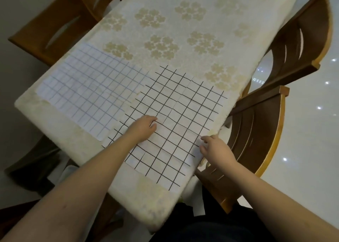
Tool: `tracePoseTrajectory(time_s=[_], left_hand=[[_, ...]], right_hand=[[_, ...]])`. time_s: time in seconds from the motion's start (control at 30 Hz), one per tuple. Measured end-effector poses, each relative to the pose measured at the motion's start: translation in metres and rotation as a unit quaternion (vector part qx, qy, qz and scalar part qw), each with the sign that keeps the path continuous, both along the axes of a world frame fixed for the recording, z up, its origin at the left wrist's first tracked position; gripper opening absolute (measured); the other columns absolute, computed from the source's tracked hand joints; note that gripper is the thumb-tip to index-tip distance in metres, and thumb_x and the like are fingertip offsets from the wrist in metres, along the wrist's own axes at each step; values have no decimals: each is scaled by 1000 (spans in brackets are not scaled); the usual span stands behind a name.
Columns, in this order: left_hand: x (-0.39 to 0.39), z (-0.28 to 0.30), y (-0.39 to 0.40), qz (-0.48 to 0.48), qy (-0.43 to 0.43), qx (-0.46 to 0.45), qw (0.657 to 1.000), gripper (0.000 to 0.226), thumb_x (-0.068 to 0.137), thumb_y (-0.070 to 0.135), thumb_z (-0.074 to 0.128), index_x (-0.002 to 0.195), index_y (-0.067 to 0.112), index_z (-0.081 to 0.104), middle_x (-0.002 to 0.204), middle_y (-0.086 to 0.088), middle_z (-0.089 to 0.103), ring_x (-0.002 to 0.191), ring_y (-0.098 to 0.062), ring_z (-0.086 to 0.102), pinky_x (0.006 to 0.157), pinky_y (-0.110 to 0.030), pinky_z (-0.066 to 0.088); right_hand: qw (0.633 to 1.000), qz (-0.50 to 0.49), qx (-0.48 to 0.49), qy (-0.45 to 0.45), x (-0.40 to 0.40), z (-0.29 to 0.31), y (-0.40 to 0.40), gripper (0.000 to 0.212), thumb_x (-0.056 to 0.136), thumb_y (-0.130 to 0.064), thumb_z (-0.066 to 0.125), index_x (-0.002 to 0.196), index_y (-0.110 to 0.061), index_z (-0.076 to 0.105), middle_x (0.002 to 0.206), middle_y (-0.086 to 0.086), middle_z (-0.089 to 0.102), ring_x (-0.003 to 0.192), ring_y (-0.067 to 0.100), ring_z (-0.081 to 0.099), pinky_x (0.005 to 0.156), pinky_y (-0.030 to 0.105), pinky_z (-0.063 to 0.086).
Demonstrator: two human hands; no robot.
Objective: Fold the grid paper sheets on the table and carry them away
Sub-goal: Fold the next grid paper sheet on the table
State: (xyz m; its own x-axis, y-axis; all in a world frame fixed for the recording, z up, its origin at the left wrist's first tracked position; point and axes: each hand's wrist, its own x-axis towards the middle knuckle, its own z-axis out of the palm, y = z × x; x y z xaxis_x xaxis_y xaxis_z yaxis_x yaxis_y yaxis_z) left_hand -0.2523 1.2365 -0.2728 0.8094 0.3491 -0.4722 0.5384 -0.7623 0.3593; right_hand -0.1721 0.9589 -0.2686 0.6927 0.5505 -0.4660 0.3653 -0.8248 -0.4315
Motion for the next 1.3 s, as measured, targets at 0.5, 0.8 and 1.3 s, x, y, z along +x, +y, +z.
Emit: tracePoseTrajectory(time_s=[0.5,0.8,1.3], left_hand=[[20,-20,76,366,-97,-110,919,39,95,20,55,133,18,48,108,-9,58,70,-15,51,50,-23,38],[35,-16,82,451,-88,-194,867,32,92,14,58,124,13,54,86,-10,60,57,-14,50,47,-24,40],[51,-10,83,564,-80,-415,709,13,97,15,58,87,7,58,65,-1,54,47,-5,51,51,-25,56]], right_hand=[[799,-476,213,300,-8,-14,15,41,94,-18,59,133,-8,50,99,10,67,82,18,66,71,29,54],[712,-544,240,374,-6,-19,28,14,95,-18,60,106,-10,63,77,5,63,64,15,59,62,28,49],[735,-504,261,372,-2,-7,13,13,95,-24,61,93,-12,66,66,0,58,53,10,51,59,27,46]])
